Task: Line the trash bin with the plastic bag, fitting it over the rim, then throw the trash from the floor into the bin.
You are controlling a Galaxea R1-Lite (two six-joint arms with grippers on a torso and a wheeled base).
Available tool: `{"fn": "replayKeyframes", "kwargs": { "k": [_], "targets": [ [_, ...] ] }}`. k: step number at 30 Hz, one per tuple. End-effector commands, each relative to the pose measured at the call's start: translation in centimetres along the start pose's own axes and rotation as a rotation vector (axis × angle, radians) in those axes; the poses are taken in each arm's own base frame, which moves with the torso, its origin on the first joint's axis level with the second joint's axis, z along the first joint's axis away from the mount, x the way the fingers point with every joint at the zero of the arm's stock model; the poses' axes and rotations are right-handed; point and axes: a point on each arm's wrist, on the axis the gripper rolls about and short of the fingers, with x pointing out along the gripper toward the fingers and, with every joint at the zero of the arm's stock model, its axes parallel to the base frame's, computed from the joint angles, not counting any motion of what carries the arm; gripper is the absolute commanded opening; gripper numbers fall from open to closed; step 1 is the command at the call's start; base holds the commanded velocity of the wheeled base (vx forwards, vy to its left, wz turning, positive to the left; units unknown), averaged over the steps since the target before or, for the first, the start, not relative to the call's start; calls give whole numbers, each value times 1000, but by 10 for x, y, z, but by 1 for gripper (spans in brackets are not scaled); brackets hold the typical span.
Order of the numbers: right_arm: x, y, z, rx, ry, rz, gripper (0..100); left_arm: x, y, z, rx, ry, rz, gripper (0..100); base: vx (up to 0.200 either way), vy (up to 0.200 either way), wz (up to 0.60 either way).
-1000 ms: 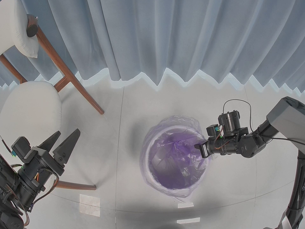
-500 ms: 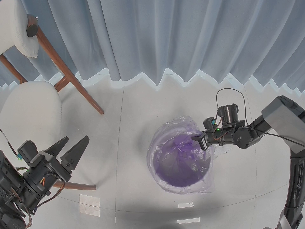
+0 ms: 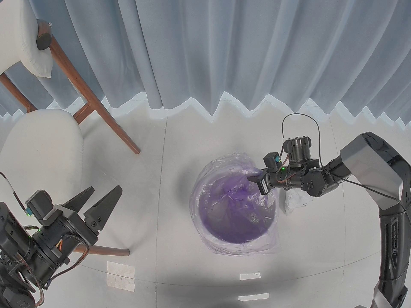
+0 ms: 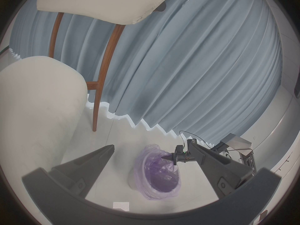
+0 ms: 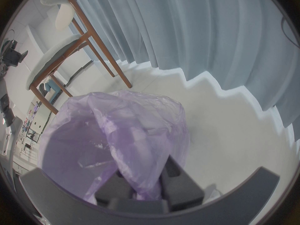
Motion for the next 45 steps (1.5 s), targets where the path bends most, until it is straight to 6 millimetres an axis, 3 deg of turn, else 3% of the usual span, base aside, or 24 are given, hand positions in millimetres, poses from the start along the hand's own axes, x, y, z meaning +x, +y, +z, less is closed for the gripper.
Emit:
{"fn": "replayKeyframes", "kwargs": {
  "k": [1,10,20,26,30,34,35,36,39,45],
  "targets": [
    [4,-1,0,-5,-16,12,100,-2,2,-4,3,21,9,100,0,0,0],
    [-31,11,18,-21,-63,50,100,-2,1,-6,2,35,3,100,0,0,0],
    [-87,-8,34,-11,-154,7,100,1,9,-24,-98,188,85,100,0,0,0],
    [-133,-16,60,95,-237,-58,100,13,13,-56,-227,426,122,100,0,0,0],
    [-160,-22,71,146,-288,-138,100,39,19,-81,-339,551,158,100,0,0,0],
    [-181,-23,73,179,-329,-178,100,67,34,-118,-346,650,242,100,0,0,0],
    [-181,-23,73,179,-329,-178,100,67,34,-118,-346,650,242,100,0,0,0],
    [-188,-20,70,190,-337,-186,100,76,39,-134,-340,666,252,100,0,0,0],
    [-196,-15,66,180,-361,-217,100,92,45,-151,-342,631,236,100,0,0,0],
    [-205,-5,60,168,-401,-255,100,96,61,-189,-322,663,259,100,0,0,0]
  ]
}}
